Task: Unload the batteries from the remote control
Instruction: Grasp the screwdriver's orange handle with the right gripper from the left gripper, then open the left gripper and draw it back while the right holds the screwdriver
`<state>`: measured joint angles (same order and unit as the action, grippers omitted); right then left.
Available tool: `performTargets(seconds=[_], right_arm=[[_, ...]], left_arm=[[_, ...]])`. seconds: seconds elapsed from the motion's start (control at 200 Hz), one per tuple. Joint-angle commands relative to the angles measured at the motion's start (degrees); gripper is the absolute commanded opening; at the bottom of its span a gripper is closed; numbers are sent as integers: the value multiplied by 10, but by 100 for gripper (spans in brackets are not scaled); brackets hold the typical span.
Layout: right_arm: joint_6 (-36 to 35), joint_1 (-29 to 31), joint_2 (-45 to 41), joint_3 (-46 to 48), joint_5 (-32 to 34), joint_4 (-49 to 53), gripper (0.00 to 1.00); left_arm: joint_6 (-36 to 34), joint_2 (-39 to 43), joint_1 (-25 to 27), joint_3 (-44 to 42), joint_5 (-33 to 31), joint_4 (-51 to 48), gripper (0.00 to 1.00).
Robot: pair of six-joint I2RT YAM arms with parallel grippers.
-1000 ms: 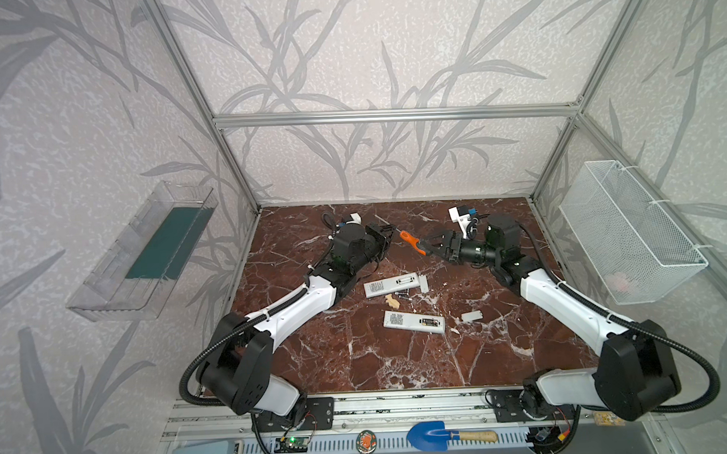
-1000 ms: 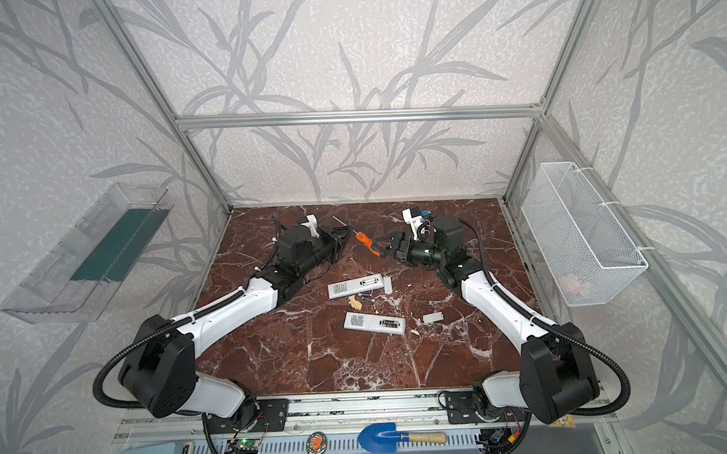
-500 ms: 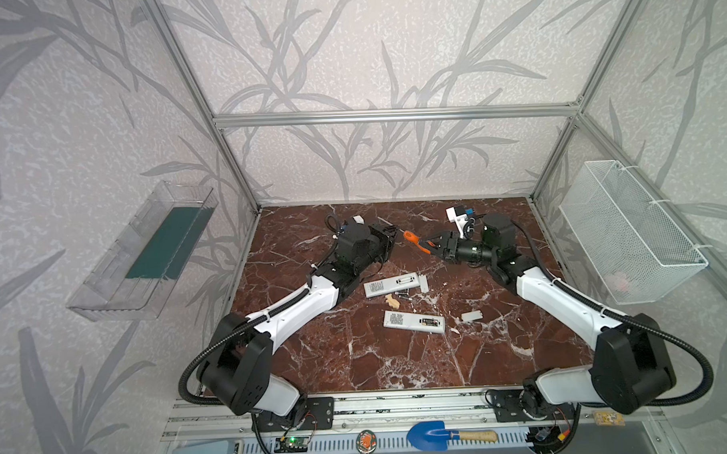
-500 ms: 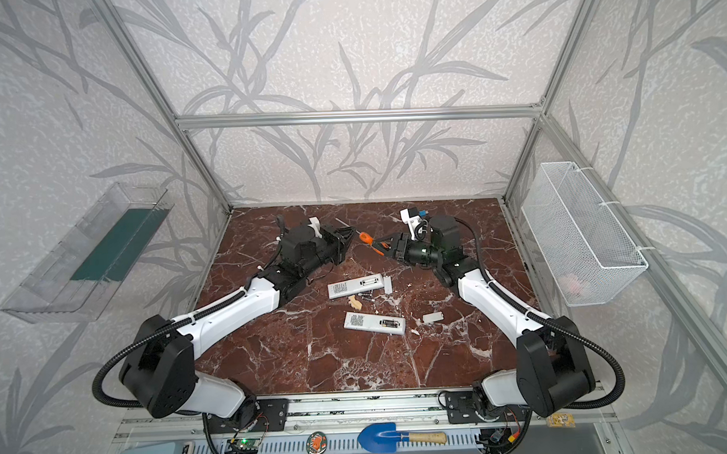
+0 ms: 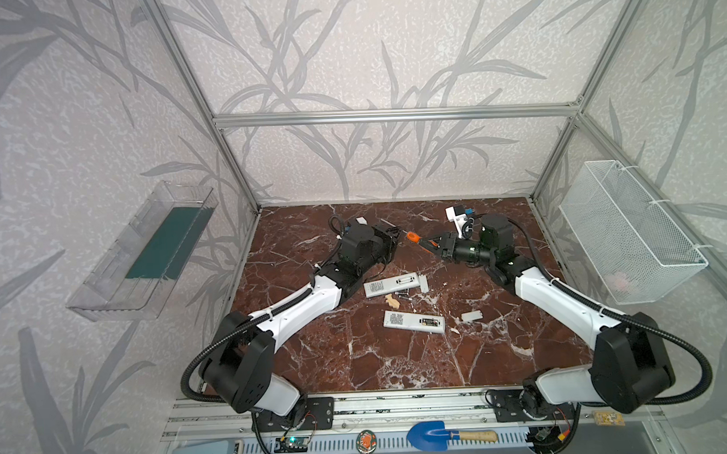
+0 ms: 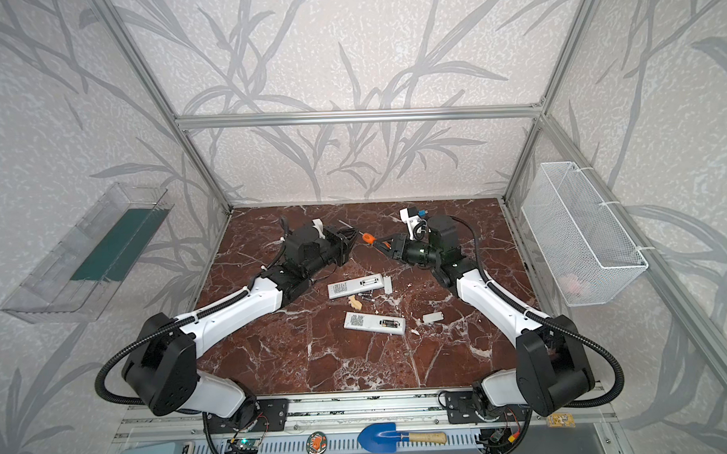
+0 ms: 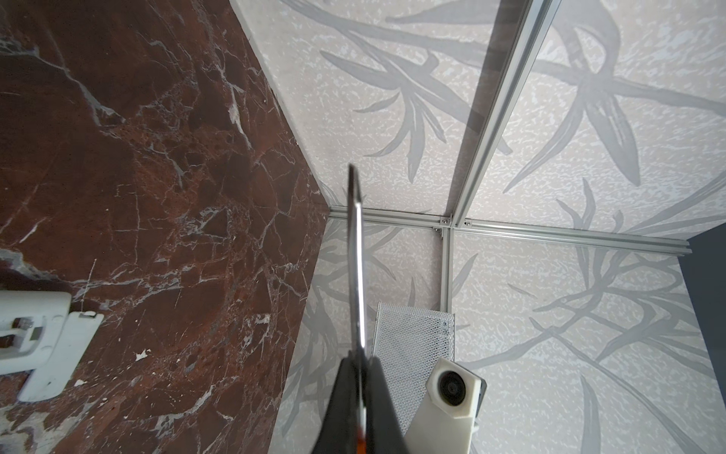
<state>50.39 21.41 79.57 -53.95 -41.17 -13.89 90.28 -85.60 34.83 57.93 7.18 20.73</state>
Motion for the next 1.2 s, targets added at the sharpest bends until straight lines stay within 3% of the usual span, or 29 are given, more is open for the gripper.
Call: performTargets(seconds=[0.0, 0.08, 0.27, 0.45, 0.535, 0.735, 0.915, 1.12, 1.195], right_arm=[[-8, -1, -14, -5, 23, -1, 23], [-12, -4, -18, -5, 24, 7, 18], [-30, -40, -44, 6, 23, 44, 15], [-106, -80, -56, -13, -44, 151, 15], [-177, -81, -51, -37, -72, 234, 12], [-316, -79, -53, -81, -94, 397, 5], [-516, -23, -95, -92, 9, 493, 1], [-783, 22, -161, -69, 48, 554, 0], [-848, 31, -183, -60, 77, 571, 0]], left_arm=[[9, 3, 4, 20, -6, 10, 0], [6, 4, 3, 19, -3, 10, 1], [-22, 26, -10, -2, 15, -20, 40], [-93, 84, -37, -25, 20, -149, 55], [-129, 110, -66, -39, 34, -193, 58], [-268, 117, -139, -20, 138, -314, 60], [-389, 73, -146, 28, 204, -415, 60], [-464, 29, -147, 35, 268, -458, 59], [-504, 13, -147, 43, 284, -495, 58]])
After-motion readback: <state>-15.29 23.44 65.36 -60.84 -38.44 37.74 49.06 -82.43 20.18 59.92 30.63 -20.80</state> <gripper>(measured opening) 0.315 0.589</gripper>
